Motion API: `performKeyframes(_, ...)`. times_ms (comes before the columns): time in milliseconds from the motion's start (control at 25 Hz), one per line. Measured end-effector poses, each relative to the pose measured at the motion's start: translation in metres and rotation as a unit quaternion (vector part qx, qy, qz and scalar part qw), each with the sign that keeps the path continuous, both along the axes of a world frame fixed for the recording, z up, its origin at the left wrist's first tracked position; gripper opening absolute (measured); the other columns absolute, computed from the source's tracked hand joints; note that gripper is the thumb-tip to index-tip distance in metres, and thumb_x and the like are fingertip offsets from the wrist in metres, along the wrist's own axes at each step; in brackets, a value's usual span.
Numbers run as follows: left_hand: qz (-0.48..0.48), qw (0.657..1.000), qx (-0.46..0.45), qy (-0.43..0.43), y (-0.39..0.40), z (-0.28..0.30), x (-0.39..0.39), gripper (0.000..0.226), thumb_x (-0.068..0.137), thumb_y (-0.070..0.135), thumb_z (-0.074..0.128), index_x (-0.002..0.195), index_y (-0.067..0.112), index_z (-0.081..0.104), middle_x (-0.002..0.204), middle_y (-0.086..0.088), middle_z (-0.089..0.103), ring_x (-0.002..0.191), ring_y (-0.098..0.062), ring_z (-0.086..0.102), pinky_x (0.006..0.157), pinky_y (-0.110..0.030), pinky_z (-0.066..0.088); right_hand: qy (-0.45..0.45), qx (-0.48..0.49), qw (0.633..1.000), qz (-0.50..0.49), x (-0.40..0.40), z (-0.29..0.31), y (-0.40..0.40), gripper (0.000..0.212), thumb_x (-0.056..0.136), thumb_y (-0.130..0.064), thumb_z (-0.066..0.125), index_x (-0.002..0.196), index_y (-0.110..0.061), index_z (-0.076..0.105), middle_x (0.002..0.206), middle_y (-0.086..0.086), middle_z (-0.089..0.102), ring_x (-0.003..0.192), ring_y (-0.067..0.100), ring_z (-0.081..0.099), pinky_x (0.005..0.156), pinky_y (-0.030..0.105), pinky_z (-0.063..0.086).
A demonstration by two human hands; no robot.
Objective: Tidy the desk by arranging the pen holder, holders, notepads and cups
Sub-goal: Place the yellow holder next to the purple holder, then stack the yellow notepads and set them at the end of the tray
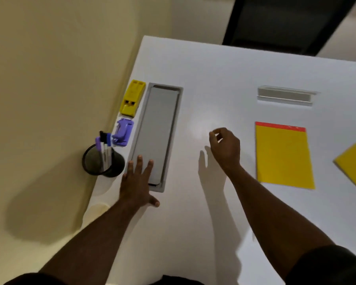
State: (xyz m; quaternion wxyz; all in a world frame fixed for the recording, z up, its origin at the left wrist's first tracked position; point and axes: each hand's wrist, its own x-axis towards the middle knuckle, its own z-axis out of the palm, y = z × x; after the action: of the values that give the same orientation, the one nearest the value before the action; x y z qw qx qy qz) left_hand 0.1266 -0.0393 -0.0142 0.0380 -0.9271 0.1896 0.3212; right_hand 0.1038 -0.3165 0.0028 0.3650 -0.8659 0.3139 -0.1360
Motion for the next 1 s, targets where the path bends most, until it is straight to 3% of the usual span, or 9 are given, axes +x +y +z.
performKeyframes(160, 0.003, 1.000, 0.023, 0.008, -0.014, 0.001, 0.000, 0.144, 0.054, 0.063, 0.081, 0.149, 0.020, -0.018, 0.157, -0.012, -0.026, 0.147, -0.033, -0.012, 0.116, -0.051, 0.018, 0.031, -0.029, 0.996, -0.079, -0.061, -0.001, -0.057, 0.025, 0.090, -0.027, 0.061, 0.104, -0.008, 0.066, 0.095, 0.009, 0.070, 0.085, 0.024, 0.064, 0.074, 0.027, 0.042)
performKeyframes(240, -0.006, 1.000, 0.006, -0.013, -0.031, 0.002, -0.003, 0.122, 0.069, 0.059, 0.073, 0.152, 0.011, -0.002, 0.160, -0.014, -0.014, 0.148, -0.032, -0.003, 0.116, -0.049, 0.023, 0.047, -0.044, 0.991, -0.117, -0.087, -0.001, -0.089, 0.027, 0.089, -0.026, 0.063, 0.107, -0.006, 0.065, 0.102, 0.012, 0.069, 0.093, 0.029, 0.063, 0.079, 0.033, 0.045)
performKeyframes(320, -0.042, 0.996, -0.042, -0.064, -0.058, 0.002, -0.008, 0.097, 0.080, 0.055, 0.062, 0.151, 0.008, 0.016, 0.161, -0.016, 0.001, 0.147, -0.032, 0.006, 0.114, -0.048, 0.026, 0.066, -0.051, 0.984, -0.156, -0.114, -0.001, -0.126, 0.030, 0.088, -0.025, 0.064, 0.110, -0.004, 0.064, 0.107, 0.016, 0.067, 0.100, 0.035, 0.061, 0.085, 0.041, 0.046)
performKeyframes(440, -0.095, 0.982, -0.138, -0.083, -0.109, 0.005, -0.013, 0.086, 0.084, 0.051, 0.060, 0.148, 0.005, 0.025, 0.159, -0.016, 0.015, 0.147, -0.031, 0.013, 0.115, -0.044, 0.025, 0.122, -0.044, 0.962, -0.240, -0.155, -0.004, -0.182, 0.037, 0.088, -0.028, 0.063, 0.116, -0.004, 0.060, 0.117, 0.021, 0.062, 0.113, 0.039, 0.054, 0.093, 0.043, 0.041)
performKeyframes(640, -0.177, 0.954, -0.233, -0.066, -0.212, -0.001, -0.005, 0.082, 0.087, 0.047, 0.060, 0.148, 0.005, 0.025, 0.158, -0.014, 0.021, 0.147, -0.028, 0.015, 0.113, -0.043, 0.026, 0.156, 0.019, 0.865, -0.476, -0.228, -0.009, -0.260, 0.062, 0.083, -0.043, 0.067, 0.127, -0.004, 0.050, 0.132, 0.023, 0.049, 0.125, 0.040, 0.045, 0.099, 0.045, 0.040)
performKeyframes(760, -0.181, 0.947, -0.262, -0.033, -0.267, -0.010, 0.004, 0.088, 0.086, 0.051, 0.060, 0.149, 0.005, 0.020, 0.159, -0.014, 0.017, 0.146, -0.029, 0.015, 0.113, -0.045, 0.026, 0.222, 0.048, 0.808, -0.544, -0.262, -0.016, -0.288, 0.081, 0.079, -0.051, 0.068, 0.135, -0.001, 0.036, 0.138, 0.025, 0.041, 0.126, 0.042, 0.041, 0.099, 0.047, 0.039)
performKeyframes(1000, -0.182, 0.948, -0.261, -0.013, -0.344, -0.028, 0.021, 0.106, 0.079, 0.059, 0.065, 0.152, 0.008, 0.007, 0.160, -0.017, 0.003, 0.145, -0.038, 0.012, 0.110, -0.055, 0.026, 0.268, 0.095, 0.782, -0.554, -0.274, -0.024, -0.307, 0.098, 0.072, -0.056, 0.072, 0.139, -0.002, 0.027, 0.142, 0.023, 0.037, 0.130, 0.041, 0.038, 0.104, 0.049, 0.036)
